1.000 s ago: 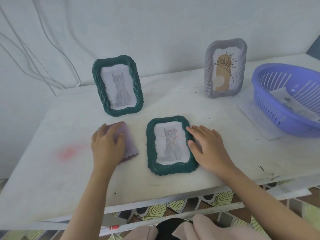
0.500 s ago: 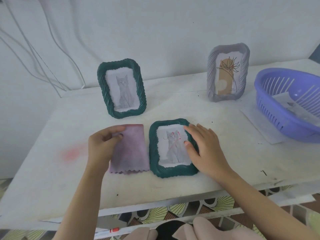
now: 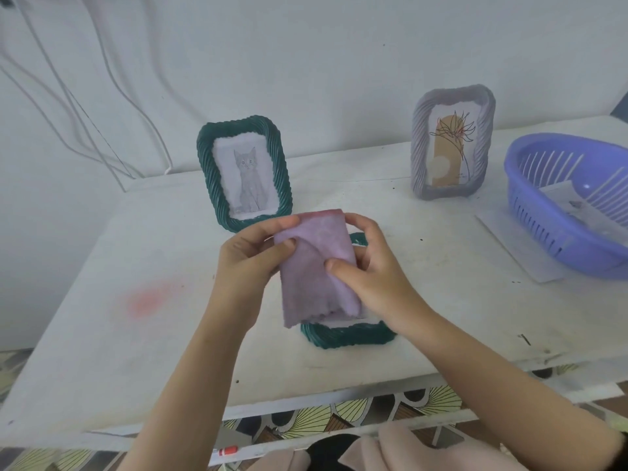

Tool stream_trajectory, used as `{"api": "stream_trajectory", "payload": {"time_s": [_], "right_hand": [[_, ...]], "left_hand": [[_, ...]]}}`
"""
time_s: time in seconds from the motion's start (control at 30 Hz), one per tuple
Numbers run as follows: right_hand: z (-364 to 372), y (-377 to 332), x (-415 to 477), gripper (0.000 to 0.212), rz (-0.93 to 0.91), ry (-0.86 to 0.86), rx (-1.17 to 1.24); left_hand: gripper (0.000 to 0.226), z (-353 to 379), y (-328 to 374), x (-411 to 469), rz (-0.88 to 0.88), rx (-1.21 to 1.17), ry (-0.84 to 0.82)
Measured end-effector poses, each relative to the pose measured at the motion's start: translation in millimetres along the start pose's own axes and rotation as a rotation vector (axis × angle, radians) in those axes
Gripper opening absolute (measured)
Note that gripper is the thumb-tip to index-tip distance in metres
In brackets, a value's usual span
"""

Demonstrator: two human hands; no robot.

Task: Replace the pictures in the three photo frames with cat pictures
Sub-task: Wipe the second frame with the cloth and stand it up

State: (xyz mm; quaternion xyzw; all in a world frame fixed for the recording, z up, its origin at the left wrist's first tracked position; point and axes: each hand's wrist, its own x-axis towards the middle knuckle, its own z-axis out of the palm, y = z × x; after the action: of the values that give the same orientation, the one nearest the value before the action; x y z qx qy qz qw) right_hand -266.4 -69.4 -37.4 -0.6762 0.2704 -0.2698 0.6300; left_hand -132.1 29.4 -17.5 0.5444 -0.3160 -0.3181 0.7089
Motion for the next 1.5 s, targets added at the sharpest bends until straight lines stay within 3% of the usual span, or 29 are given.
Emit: {"api": "stream_trajectory", "payload": {"time_s": [0.17,0.23,0.33,0.4,0.47,0.6,0.8,0.87,1.1,1.27,1.33,1.5], "right_hand": [[-30,6,7,0.056,0.091,-0.077,-0.481],[-35,14,5,0.058,-0.021,-0.05,-0.805],[-36,25,-1,0.061,-0.204,0.018,-1.061],[-29,30,-8,0.065,-0.211,-0.107,-1.135],[-24,38,-14,0.075,-0.157,-0.231,-1.218],[-25,46,-4,0.07,-0.108,-0.206,-1.286],[-20,48,30,0.057,-0.22,-0.183,-1.202],[-20,48,26,0.049,-0.234,-0.234,-1.146],[-33,42,-28,0.058,-0.241,-0.476,-1.049],[-45,34,-28,0.053,-0.208,-0.421,-1.141],[-46,35,-9,0.057,-0.198,-0.355,-1.224],[-33,37,31,0.046,-0.204,-0.213,-1.272]], "left_hand": [[0.037,-11,-27,-9,-0.019,0.455,-0.087],[0.046,-17,-39,-16,-0.02,0.698,-0.17],[0.086,-26,-56,-22,-0.039,0.939,-0.317],[0.105,-30,-65,-24,0.015,1.062,-0.388],[0.109,-31,-69,-24,0.054,1.144,-0.419],[0.106,-31,-68,-23,0.099,1.203,-0.454],[0.104,-32,-68,-23,0.107,1.233,-0.462],[0.102,-32,-69,-24,0.099,1.239,-0.453],[0.104,-32,-70,-22,0.099,1.252,-0.454],[0.102,-32,-69,-22,0.119,1.236,-0.477],[0.101,-32,-69,-22,0.128,1.228,-0.486],[0.103,-32,-70,-24,0.12,1.222,-0.456]]}}
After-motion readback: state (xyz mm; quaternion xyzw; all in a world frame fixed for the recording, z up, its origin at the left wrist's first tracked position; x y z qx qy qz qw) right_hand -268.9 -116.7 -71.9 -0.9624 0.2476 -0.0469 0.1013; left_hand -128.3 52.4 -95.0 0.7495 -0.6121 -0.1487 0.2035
